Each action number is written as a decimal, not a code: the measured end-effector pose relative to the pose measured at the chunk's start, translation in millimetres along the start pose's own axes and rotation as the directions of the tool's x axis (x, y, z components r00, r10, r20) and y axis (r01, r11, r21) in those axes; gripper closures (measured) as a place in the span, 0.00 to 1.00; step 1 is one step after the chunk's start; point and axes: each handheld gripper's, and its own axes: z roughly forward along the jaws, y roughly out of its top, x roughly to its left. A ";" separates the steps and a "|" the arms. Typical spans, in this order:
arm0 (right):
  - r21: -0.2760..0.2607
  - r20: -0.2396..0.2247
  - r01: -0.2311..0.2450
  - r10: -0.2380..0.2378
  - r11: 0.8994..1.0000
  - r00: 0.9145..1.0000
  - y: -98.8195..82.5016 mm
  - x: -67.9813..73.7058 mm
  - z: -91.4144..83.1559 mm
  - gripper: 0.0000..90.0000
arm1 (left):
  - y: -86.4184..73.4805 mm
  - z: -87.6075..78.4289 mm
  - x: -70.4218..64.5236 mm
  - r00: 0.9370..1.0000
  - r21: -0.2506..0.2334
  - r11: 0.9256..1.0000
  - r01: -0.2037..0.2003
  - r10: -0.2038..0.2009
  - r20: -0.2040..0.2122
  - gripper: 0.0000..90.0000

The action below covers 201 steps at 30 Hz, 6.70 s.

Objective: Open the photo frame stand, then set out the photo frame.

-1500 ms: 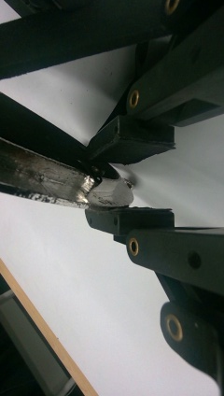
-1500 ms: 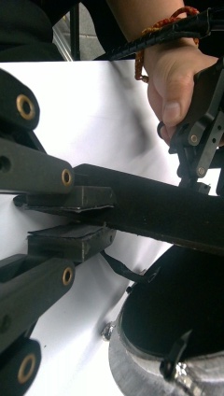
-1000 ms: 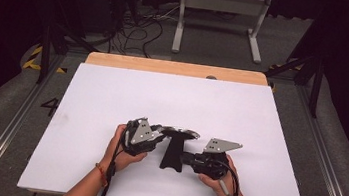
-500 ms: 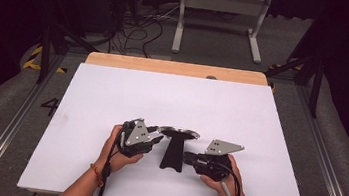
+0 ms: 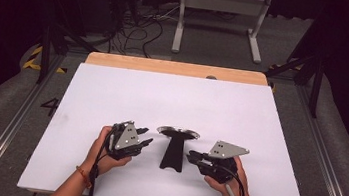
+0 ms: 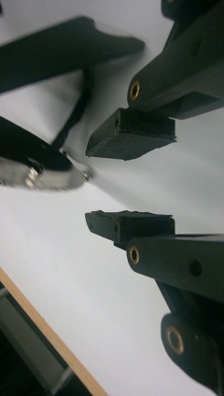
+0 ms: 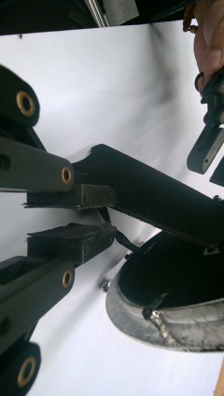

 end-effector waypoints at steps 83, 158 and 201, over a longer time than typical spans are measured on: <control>0.095 0.213 0.081 -0.100 0.992 0.972 6.5 69.8 85.2 1.00 | 27.3 47.5 -12.7 0.998 0.010 1.000 -0.016 0.015 0.055 0.83; 0.114 0.258 0.083 -0.110 0.990 0.960 -6.8 53.6 62.1 1.00 | 24.5 54.4 -30.5 0.997 0.054 0.995 -0.081 0.080 0.019 0.89; 0.090 0.242 0.013 -0.035 0.996 0.970 -19.7 37.6 19.2 0.93 | 26.5 52.3 -40.2 0.995 0.057 0.995 -0.087 0.084 0.060 0.87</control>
